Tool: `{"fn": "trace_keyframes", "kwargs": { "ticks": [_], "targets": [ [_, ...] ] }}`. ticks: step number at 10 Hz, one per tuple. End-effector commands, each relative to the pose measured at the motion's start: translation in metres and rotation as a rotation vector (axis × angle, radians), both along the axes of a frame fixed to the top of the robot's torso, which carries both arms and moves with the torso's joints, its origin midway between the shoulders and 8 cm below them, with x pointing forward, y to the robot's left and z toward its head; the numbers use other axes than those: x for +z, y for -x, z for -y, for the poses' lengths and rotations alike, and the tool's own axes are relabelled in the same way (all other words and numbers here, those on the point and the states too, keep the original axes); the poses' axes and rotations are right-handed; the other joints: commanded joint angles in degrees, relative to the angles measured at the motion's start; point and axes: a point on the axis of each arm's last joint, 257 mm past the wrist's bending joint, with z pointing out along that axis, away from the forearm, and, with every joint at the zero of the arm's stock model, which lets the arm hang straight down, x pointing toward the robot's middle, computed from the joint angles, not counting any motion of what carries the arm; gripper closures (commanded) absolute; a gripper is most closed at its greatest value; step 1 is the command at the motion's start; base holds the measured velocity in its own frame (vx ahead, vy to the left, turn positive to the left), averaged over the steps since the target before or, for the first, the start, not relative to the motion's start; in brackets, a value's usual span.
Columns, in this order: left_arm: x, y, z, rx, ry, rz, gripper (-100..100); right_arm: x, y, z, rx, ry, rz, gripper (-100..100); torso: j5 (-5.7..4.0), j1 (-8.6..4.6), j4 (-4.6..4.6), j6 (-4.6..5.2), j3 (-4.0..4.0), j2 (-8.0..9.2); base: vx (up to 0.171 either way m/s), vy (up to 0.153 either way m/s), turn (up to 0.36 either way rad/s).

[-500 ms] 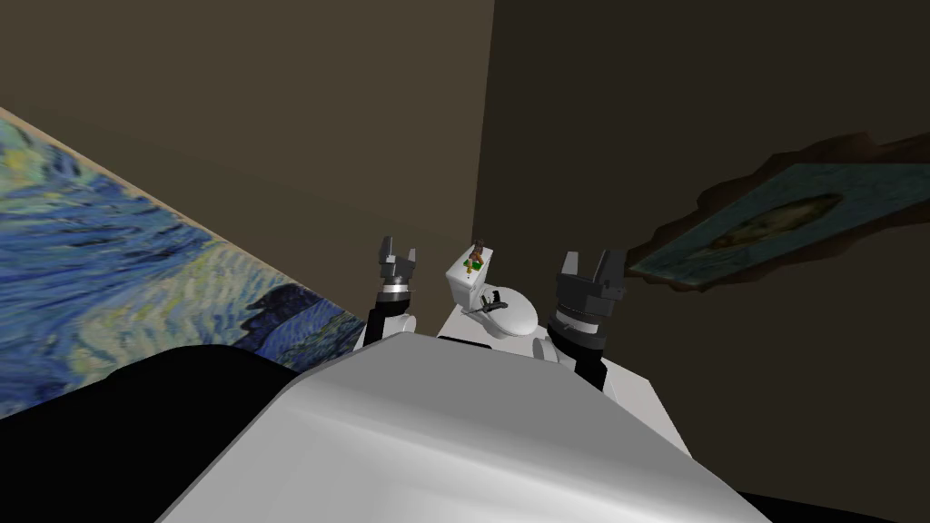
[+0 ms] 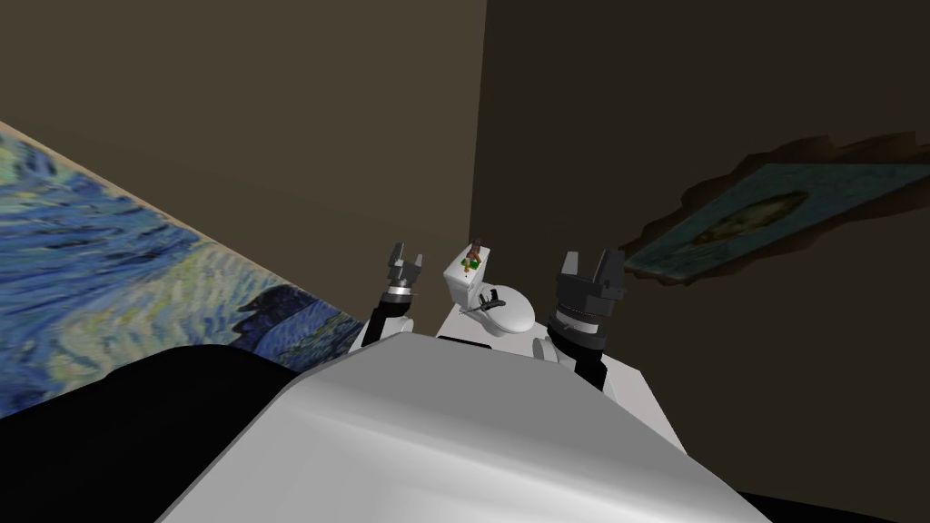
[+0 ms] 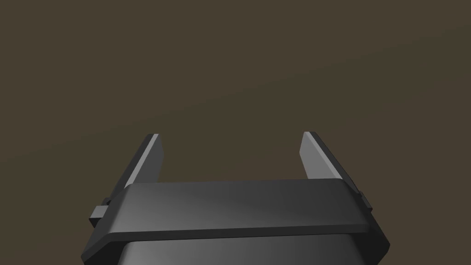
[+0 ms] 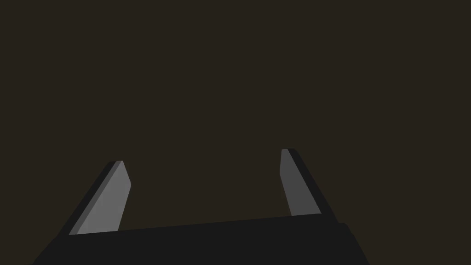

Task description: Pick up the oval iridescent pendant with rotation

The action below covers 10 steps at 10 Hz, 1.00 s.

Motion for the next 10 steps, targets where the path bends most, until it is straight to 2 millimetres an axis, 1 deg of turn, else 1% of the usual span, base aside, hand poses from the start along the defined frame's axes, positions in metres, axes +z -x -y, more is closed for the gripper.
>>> {"fn": "trace_keyframes", "kwargs": {
  "ticks": [1, 5, 6, 9, 10],
  "targets": [
    [-0.017, -0.007, 0.003, -0.048, 0.03, -0.037, -100, 0.0, 0.0, 0.0, 0.0, 0.0, 0.0, 0, 0.0, 0.0, 0.0, 0.0, 0.0, 0.0, -0.024, -0.007, -0.073],
    [-0.066, -0.024, 0.006, -0.149, 0.168, -0.136, -100, 0.0, 0.0, 0.0, 0.0, 0.0, 0.0, 0, 0.0, -0.02, 0.01, 0.0, 0.02, 0.04, -0.031, -0.011, -0.097],
    [-0.07, -0.025, 0.005, -0.149, 0.173, -0.145, -100, 0.0, 0.0, 0.0, 0.0, 0.0, 0.0, 0, 0.0, -0.02, 0.01, 0.0, 0.02, 0.03, -0.022, -0.006, -0.039],
    [-0.11, -0.036, 0.006, -0.208, 0.317, -0.219, -100, 0.0, 0.0, 0.0, 0.0, 0.0, 0.0, 0, 0.0, 0.0, 0.0, 0.0, 0.01, 0.01, -0.027, -0.008, -0.115],
    [-0.116, -0.037, 0.005, -0.207, 0.324, -0.229, -100, 0.0, 0.0, 0.0, 0.0, 0.0, 0.0, 0, 0.0, 0.0, 0.01, 0.0, 0.02, 0.03, -0.02, -0.001, -0.035]
  ]
}}
